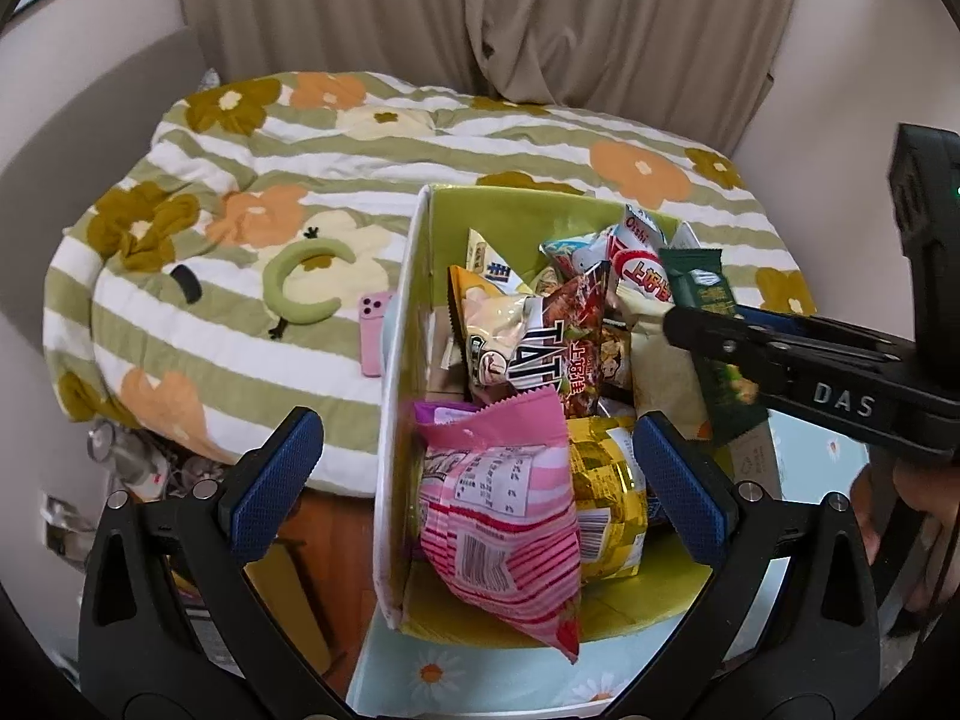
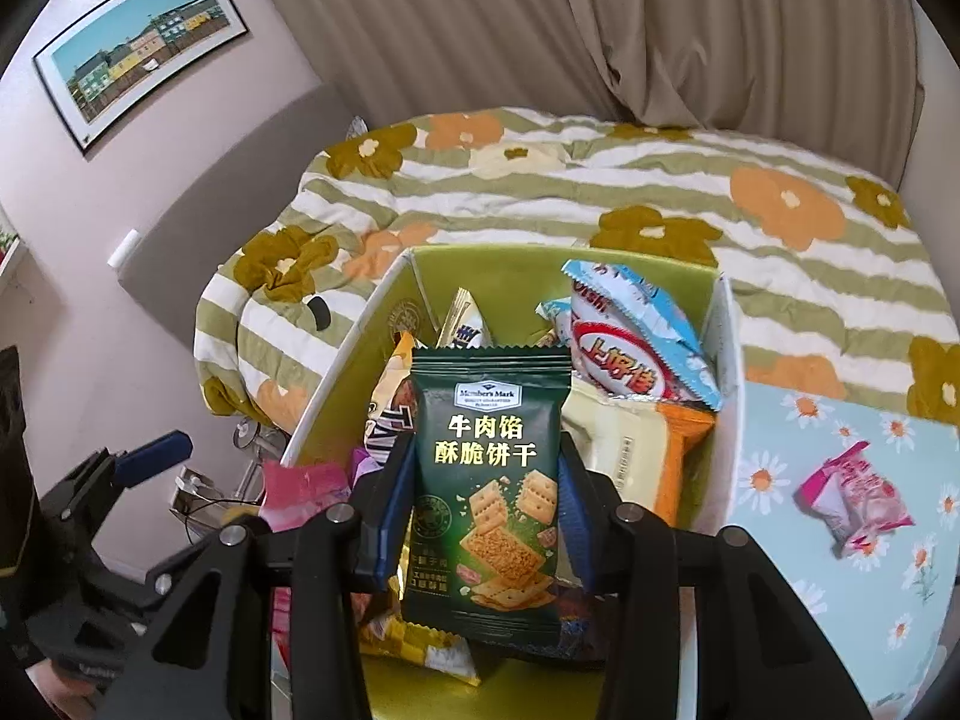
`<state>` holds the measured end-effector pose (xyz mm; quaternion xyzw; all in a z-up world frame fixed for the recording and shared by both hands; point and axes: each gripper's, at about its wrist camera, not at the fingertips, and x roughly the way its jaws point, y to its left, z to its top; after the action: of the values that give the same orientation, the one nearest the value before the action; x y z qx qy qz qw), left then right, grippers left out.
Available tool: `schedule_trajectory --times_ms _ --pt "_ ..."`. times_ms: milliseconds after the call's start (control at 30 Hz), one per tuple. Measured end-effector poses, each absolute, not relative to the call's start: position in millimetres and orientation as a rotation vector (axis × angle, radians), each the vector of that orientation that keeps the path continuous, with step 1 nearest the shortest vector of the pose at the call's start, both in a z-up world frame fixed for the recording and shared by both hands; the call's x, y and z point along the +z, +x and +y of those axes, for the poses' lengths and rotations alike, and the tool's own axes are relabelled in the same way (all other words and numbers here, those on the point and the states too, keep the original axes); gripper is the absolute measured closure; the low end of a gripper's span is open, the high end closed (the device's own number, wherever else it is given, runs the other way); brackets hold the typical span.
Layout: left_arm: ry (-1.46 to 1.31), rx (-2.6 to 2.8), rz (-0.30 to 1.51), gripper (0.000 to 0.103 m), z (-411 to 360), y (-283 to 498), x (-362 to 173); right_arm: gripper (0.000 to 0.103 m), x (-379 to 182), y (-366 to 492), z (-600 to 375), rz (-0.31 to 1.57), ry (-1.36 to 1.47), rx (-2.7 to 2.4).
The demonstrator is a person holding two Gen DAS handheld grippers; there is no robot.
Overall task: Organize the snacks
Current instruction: 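Carry both snacks to the box while the left gripper releases the pink bag inside, then grasp the pink strawberry candy bag with the left gripper while the right reaches the pink pack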
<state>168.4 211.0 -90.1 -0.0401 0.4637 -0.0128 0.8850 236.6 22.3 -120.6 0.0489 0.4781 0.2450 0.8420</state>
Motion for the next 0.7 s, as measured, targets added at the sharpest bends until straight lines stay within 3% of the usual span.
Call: schedule_trajectory --times_ms 33,67,100,167,700 --pt "-0.079 -0.031 0.969 0.001 211.5 169.8 -91.6 0.058 -123.4 239.3 24.6 1.023 0.111 0.514" --pt "-0.072 -0.039 0.974 0.001 212.2 171.9 -93.5 0.044 -124.7 240.4 25.1 1.023 0.120 0.507" --pt "-0.066 -0.042 0.977 0.001 212.8 173.0 -94.4 0.022 -124.8 240.1 25.5 1.018 0.127 0.501" --pt "-0.055 -0.057 0.986 0.001 212.5 176.1 -96.2 0.007 -124.7 237.8 21.9 0.994 0.162 0.493" --pt "-0.024 -0.118 0.921 0.001 172.0 158.0 -60.7 0.007 -87.6 194.5 -25.7 0.875 0.151 0.402"
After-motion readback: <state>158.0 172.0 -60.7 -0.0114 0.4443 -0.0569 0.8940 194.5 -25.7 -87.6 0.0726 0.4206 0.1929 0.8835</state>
